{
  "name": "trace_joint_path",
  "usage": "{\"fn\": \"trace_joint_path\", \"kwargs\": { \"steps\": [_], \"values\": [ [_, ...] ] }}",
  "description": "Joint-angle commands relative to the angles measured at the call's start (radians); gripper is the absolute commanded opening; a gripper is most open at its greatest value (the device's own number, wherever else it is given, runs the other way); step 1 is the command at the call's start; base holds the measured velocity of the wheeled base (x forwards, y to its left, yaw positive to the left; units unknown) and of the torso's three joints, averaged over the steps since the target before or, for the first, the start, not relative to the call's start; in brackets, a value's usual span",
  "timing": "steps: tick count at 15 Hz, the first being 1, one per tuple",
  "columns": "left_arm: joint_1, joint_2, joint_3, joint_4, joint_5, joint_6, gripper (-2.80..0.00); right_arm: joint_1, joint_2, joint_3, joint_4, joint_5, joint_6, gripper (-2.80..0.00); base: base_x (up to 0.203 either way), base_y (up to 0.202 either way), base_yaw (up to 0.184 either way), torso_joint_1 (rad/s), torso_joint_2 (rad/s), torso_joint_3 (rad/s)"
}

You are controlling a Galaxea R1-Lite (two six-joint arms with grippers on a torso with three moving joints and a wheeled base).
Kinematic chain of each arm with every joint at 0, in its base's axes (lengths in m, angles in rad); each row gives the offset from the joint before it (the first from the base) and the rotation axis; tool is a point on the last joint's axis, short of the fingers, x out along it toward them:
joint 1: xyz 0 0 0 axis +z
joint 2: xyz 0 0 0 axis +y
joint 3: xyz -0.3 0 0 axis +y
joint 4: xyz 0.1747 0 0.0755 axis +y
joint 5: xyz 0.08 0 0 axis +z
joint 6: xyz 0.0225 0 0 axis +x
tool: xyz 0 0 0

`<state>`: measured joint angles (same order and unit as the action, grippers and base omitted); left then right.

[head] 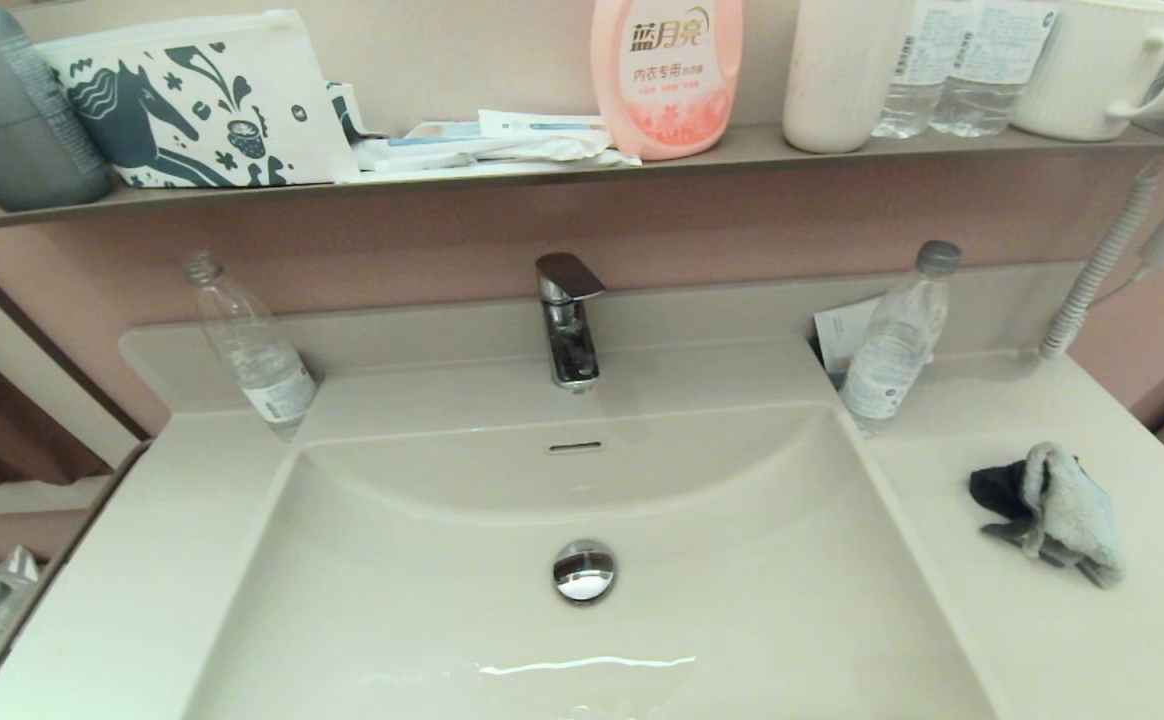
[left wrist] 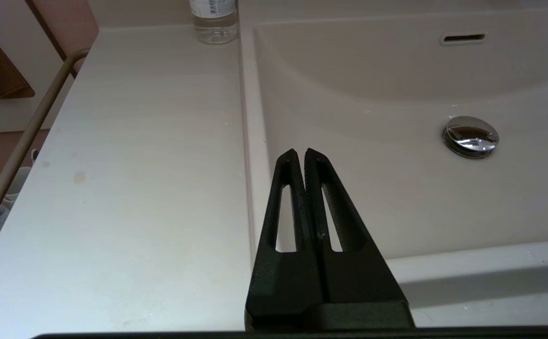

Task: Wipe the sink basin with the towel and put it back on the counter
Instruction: Pick up the cloth

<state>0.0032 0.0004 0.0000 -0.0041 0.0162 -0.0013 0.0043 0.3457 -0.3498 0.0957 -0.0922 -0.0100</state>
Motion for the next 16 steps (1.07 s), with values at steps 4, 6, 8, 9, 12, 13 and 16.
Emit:
{"fn": "trace_joint_path", "kwargs": {
  "steps": [4,6,8,9,12,13,16],
  "values": [
    [0.001,0.003,0.0,-0.001,0.001,-0.001,-2.8,-0.021,0.562,-0.19,0.014,-0.094,0.0,-2.8,0.0,0.0,0.0,0.0,0.0,0.0],
    [0.001,0.002,0.0,-0.001,0.001,0.0,-2.8,-0.047,0.75,-0.339,0.062,-0.114,-0.025,-2.8,0.0,0.0,0.0,0.0,0.0,0.0],
    [0.0,0.001,0.0,-0.001,0.001,0.0,-2.8,-0.063,0.893,-0.464,0.104,-0.124,-0.047,-2.8,0.0,0.0,0.0,0.0,0.0,0.0],
    [0.0,0.001,0.0,-0.001,0.001,0.0,-2.8,-0.07,0.95,-0.498,0.114,-0.129,-0.079,-2.8,0.0,0.0,0.0,0.0,0.0,0.0],
    [0.0,0.003,0.0,-0.001,0.001,0.0,-2.8,-0.081,1.074,-0.529,0.076,-0.146,-0.161,0.0,0.0,0.0,0.0,0.0,0.0,0.0],
    [0.001,0.003,0.0,-0.001,0.001,-0.001,-2.8,-0.066,1.095,-0.532,0.084,-0.139,-0.166,0.0,0.0,0.0,0.0,0.0,0.0,0.0],
    [0.0,0.002,0.0,-0.001,0.001,0.0,-2.8,-0.043,1.157,-0.534,0.119,-0.113,-0.167,0.0,0.0,0.0,0.0,0.0,0.0,0.0]
  ]
}}
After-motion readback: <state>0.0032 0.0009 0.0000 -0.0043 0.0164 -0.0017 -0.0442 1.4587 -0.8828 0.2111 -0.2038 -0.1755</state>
